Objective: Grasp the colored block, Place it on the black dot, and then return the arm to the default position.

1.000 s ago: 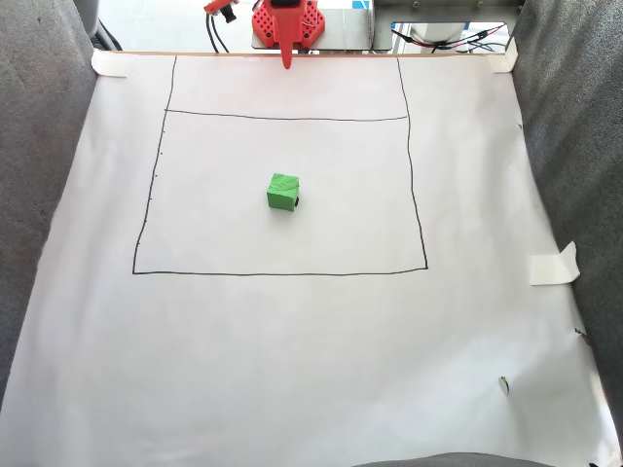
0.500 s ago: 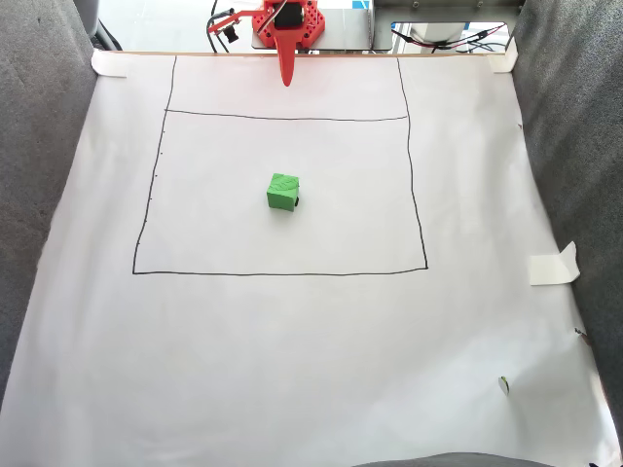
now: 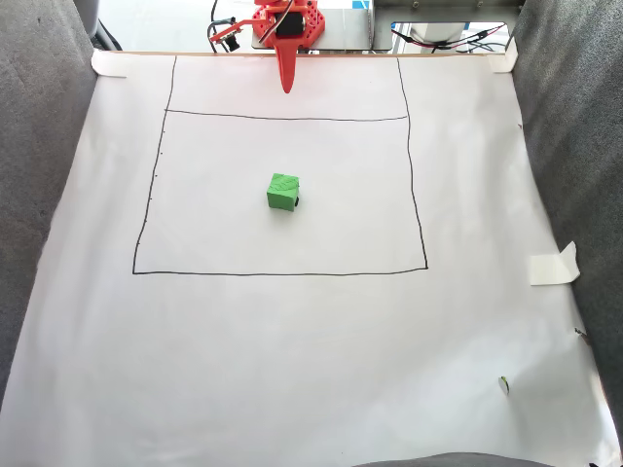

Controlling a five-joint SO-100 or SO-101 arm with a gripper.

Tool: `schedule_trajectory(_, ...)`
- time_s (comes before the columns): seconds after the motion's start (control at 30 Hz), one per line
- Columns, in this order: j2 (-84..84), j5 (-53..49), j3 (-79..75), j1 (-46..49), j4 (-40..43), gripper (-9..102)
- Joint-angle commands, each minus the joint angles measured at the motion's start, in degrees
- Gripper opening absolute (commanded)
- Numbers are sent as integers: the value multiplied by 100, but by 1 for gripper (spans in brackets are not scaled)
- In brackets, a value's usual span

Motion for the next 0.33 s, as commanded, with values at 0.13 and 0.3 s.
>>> schedule_trajectory(0.13,9,-26,-26,-44,0,0)
schedule_trajectory(0.3,9,-26,-26,-44,0,0)
